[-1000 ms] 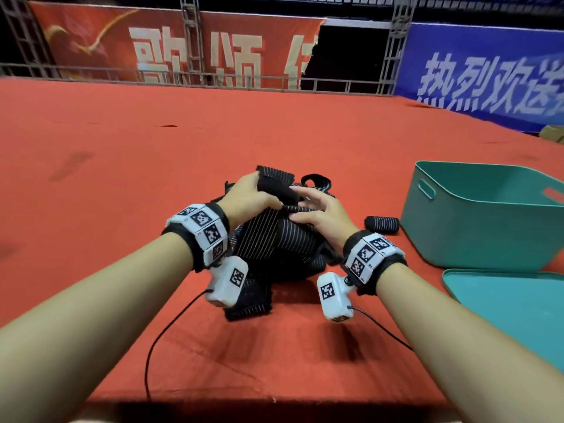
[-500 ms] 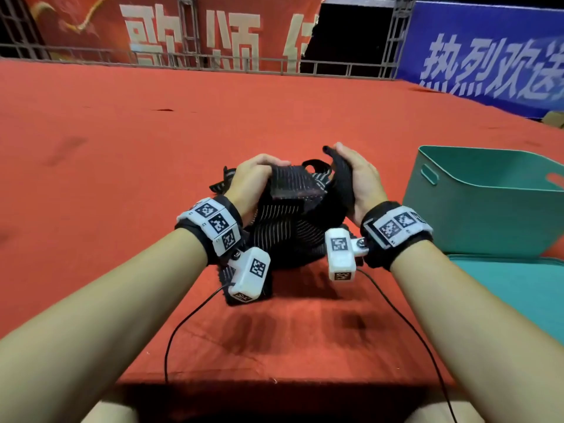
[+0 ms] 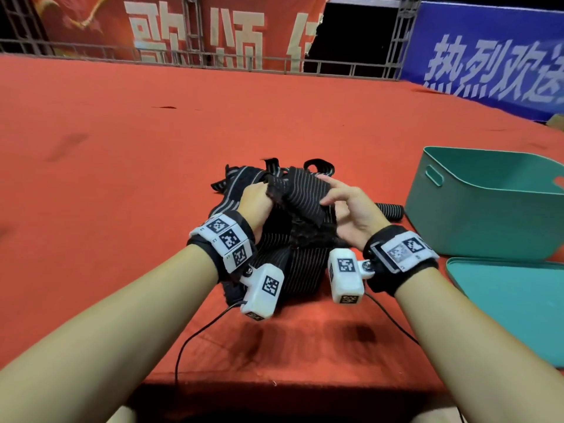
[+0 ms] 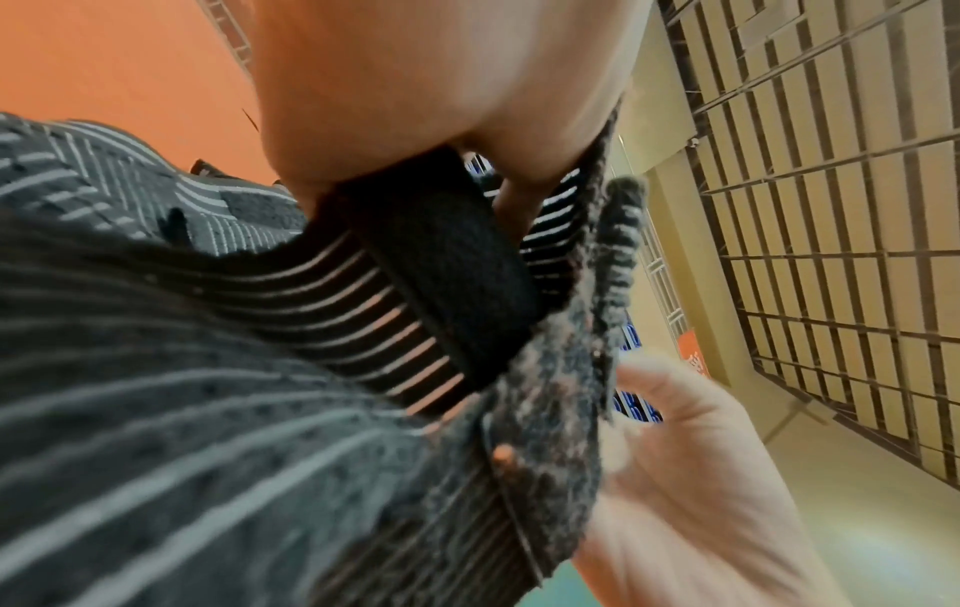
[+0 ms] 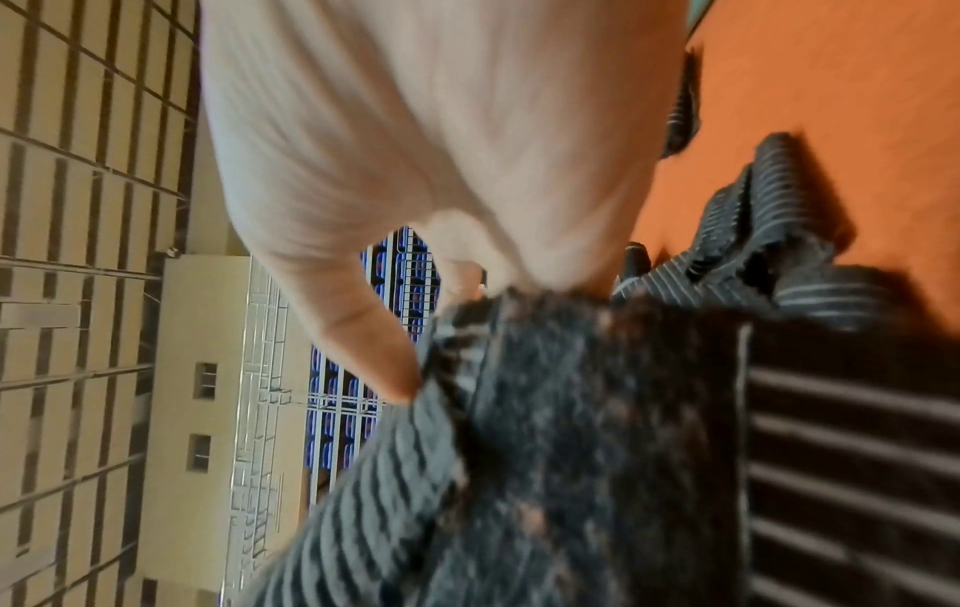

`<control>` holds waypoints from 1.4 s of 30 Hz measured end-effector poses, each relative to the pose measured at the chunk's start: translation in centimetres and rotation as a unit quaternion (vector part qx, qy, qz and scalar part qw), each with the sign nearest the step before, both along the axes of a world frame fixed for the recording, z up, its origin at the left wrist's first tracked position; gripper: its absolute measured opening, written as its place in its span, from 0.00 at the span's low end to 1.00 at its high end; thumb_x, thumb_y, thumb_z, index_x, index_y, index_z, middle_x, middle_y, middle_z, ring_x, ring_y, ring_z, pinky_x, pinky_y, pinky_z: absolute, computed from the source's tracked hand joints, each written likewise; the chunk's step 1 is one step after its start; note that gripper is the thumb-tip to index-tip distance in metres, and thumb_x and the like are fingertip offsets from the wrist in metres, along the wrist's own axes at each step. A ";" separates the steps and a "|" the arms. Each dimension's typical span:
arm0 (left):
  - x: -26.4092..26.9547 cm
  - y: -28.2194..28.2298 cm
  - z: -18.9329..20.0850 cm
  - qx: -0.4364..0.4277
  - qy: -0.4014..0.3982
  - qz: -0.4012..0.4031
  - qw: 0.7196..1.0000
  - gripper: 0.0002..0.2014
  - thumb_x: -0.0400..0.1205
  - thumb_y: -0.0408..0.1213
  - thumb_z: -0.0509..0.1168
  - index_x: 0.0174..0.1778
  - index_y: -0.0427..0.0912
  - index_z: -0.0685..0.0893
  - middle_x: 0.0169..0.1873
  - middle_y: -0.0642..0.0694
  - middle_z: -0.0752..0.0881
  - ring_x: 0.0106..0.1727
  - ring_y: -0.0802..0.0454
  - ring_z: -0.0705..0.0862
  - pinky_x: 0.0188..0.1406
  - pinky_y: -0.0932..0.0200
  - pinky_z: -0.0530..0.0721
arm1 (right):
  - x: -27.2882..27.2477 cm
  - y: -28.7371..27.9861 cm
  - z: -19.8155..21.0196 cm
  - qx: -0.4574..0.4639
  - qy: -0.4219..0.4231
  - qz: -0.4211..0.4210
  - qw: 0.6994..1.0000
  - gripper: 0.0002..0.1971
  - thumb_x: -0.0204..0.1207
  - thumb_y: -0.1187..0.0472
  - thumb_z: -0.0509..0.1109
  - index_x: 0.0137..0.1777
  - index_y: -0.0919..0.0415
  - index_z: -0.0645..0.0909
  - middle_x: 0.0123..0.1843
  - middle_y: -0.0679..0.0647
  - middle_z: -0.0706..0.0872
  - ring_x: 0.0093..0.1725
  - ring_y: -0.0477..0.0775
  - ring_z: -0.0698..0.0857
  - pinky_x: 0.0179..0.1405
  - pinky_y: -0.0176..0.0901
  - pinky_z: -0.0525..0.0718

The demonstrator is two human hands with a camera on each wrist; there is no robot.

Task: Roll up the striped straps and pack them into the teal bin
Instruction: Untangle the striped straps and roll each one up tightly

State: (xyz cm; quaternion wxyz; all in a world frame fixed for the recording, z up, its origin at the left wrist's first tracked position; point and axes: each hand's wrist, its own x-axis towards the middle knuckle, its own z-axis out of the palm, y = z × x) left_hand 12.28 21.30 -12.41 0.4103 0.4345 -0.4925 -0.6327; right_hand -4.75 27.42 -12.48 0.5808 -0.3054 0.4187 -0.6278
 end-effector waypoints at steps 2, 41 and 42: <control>0.0 -0.4 -0.7 0.009 -0.029 -0.004 1.000 0.19 0.76 0.42 0.72 0.55 0.30 0.89 0.51 0.31 0.92 0.51 0.32 0.91 0.52 0.40 0.87 | -0.2 0.2 -0.4 -0.014 0.034 -0.015 0.999 0.30 0.70 0.82 0.69 0.73 0.65 0.81 0.58 0.66 0.87 0.57 0.62 0.86 0.59 0.54 0.87; 3.1 0.9 -3.2 -0.084 -0.041 0.092 0.991 0.07 0.86 0.43 0.68 0.45 0.44 0.84 0.33 0.47 0.83 0.24 0.54 0.77 0.16 0.65 0.68 | -2.3 2.4 -1.9 0.073 0.109 -0.290 0.948 0.10 0.86 0.53 0.69 0.57 0.59 0.81 0.50 0.53 0.86 0.47 0.51 0.85 0.44 0.46 0.82; 3.1 1.0 -3.2 -0.084 -0.041 0.088 0.992 0.05 0.85 0.40 0.69 0.45 0.44 0.85 0.34 0.47 0.83 0.25 0.53 0.77 0.16 0.65 0.68 | -2.9 2.1 -2.5 0.098 0.168 -0.324 0.926 0.11 0.85 0.54 0.71 0.61 0.59 0.78 0.54 0.54 0.82 0.53 0.53 0.82 0.49 0.46 0.80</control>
